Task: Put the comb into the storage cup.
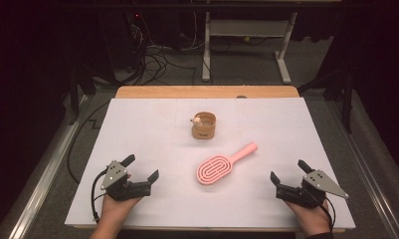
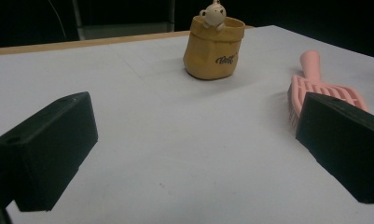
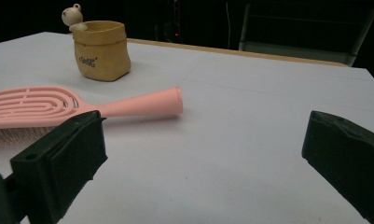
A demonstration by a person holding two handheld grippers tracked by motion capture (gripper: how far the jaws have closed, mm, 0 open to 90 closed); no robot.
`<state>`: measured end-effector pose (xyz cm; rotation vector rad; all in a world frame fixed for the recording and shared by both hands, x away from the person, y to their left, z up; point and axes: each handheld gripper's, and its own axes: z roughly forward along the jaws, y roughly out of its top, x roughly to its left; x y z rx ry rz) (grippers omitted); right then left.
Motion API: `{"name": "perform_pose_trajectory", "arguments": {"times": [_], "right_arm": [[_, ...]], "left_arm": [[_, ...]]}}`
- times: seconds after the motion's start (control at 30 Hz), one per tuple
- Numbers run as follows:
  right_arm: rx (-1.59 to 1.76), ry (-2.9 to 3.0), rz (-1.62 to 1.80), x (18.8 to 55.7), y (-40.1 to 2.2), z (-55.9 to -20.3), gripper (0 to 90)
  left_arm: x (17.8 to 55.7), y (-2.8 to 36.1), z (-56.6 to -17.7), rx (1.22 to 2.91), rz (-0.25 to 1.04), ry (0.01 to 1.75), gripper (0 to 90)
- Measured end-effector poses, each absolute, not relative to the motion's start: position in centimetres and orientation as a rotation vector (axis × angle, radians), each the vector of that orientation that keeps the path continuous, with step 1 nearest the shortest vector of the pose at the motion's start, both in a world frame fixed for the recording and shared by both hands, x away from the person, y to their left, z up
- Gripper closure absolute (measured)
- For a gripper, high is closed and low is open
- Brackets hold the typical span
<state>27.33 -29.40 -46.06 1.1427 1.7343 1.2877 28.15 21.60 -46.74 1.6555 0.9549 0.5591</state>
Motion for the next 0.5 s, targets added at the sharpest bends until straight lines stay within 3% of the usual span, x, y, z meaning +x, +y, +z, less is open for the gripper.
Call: {"name": "perform_pose_trajectory", "arguments": {"times": [0.27,0.5], "right_arm": [[1.139,1.737,1.284,27.26,-29.27,-46.01,2.9],[1.137,1.737,1.263,27.09,-29.39,-45.81,17.7]], "left_arm": [[28.23,21.64,-46.79,1.658,0.55,0.955,0.0],[28.21,21.57,-46.78,1.659,0.54,0.945,0.0]]}}
